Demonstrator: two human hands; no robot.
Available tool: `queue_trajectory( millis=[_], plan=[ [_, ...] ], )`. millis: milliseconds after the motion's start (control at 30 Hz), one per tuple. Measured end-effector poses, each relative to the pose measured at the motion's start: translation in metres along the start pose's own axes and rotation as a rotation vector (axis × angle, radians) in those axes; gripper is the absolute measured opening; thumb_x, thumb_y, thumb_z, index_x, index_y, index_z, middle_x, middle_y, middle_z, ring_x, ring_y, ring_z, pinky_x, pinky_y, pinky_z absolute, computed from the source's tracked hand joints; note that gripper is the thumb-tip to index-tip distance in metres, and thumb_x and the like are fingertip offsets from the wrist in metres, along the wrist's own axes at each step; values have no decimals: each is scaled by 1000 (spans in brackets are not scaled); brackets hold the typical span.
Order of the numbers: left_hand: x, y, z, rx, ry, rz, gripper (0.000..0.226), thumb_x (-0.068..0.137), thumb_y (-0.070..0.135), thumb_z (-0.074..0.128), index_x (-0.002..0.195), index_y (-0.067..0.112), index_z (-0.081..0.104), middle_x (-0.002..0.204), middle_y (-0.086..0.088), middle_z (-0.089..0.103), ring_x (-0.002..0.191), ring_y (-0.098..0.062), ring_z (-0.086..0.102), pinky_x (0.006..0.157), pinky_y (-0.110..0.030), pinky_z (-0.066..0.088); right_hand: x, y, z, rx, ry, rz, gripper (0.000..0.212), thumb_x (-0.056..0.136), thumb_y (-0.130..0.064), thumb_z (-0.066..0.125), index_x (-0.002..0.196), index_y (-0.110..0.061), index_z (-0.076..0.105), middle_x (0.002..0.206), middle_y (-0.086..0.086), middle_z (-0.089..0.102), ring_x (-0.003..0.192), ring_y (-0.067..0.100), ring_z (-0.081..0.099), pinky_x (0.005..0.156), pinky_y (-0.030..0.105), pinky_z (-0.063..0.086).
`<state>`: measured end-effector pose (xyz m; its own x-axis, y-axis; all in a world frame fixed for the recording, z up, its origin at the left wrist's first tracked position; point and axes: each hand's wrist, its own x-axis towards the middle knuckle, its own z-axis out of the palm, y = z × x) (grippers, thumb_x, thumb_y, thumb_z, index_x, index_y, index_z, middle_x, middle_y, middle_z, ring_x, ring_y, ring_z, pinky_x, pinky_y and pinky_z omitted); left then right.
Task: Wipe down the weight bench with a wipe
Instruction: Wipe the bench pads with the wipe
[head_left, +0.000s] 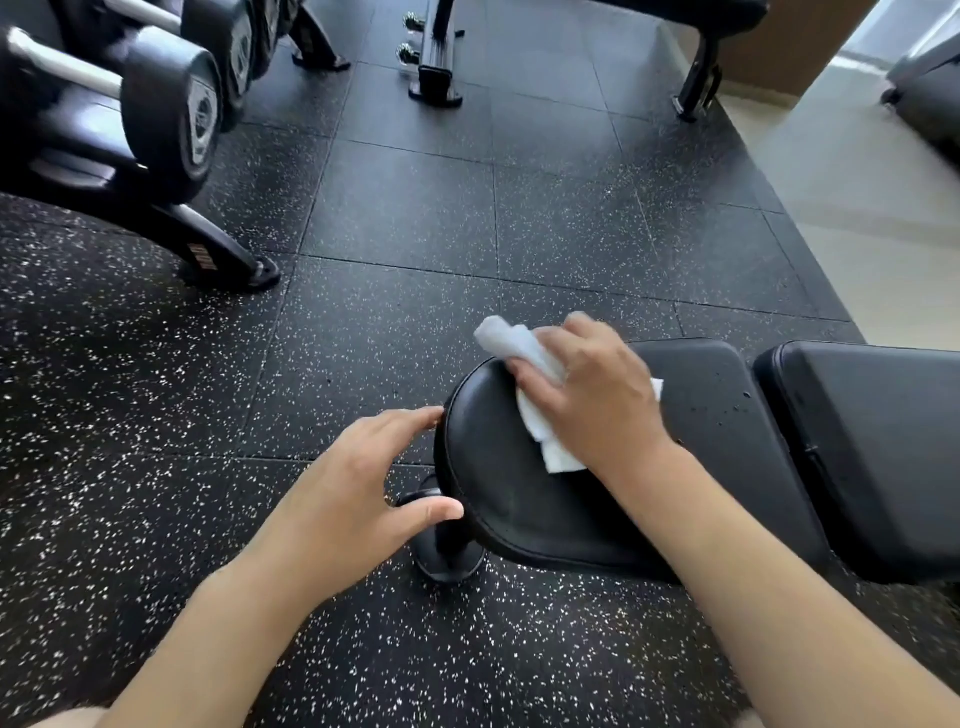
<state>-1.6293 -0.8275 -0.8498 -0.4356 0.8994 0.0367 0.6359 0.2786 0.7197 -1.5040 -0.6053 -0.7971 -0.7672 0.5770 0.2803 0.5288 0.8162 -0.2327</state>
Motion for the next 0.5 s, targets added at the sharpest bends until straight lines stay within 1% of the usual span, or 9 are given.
queue_trajectory(
  millis=[67,167,233,267,300,367,433,467,500],
  plan=[
    [-2,-4,-5,4,-3,9,74,78,73,70,143,44,51,137,37,50,136,11,41,112,-20,35,-19,-24,3,62,-54,-136,31,95,-47,64,105,-19,70,92,-3,54,87,22,55,75,36,46],
    [-1,-11,-17,29,3,10,62,74,73,71,129,45,63,127,40,55,129,10,47,105,-20,40,-50,-45,6,129,-116,-337,32,95,-46,62,107,-17,68,92,-3,52,80,18,47,69,34,44],
    [3,-11,-24,2,33,4,58,73,68,77,122,39,69,123,33,61,124,4,55,104,-20,44,-56,-43,6,131,-130,-407,34,96,-47,62,112,-17,68,92,-3,51,80,18,47,69,33,43],
    [4,-8,-24,-11,49,11,59,73,66,79,124,37,69,123,32,62,124,3,57,105,-18,43,-51,-36,5,125,-115,-404,34,95,-45,65,114,-17,69,94,-3,53,82,19,50,71,33,45],
    [6,-4,-24,-15,59,24,60,75,64,79,127,36,68,125,31,62,125,4,56,107,-16,41,-43,-26,4,109,-82,-364,34,94,-44,68,115,-17,70,95,-1,56,85,21,54,74,34,46],
    [8,4,-19,-12,60,46,61,80,61,77,133,36,63,130,31,59,129,4,54,111,-19,40,-16,3,0,31,6,-168,31,94,-42,68,112,-18,72,98,3,60,93,27,61,81,36,44],
    [8,9,-12,0,57,48,64,83,61,74,141,39,56,136,31,54,133,5,49,113,-20,37,7,35,-7,-19,18,70,31,97,-45,64,109,-18,72,99,4,58,100,29,60,81,38,40],
    [8,11,-9,8,55,44,66,84,63,71,143,40,53,139,32,51,135,6,47,114,-20,36,12,43,-9,-19,10,142,33,98,-46,63,108,-16,72,99,3,57,101,29,60,80,38,40],
    [9,12,-7,11,51,41,68,85,65,69,145,41,50,141,32,50,136,7,45,114,-19,34,11,43,-10,-17,10,157,34,98,-47,62,107,-15,72,99,3,57,101,29,59,80,38,41]
  ],
)
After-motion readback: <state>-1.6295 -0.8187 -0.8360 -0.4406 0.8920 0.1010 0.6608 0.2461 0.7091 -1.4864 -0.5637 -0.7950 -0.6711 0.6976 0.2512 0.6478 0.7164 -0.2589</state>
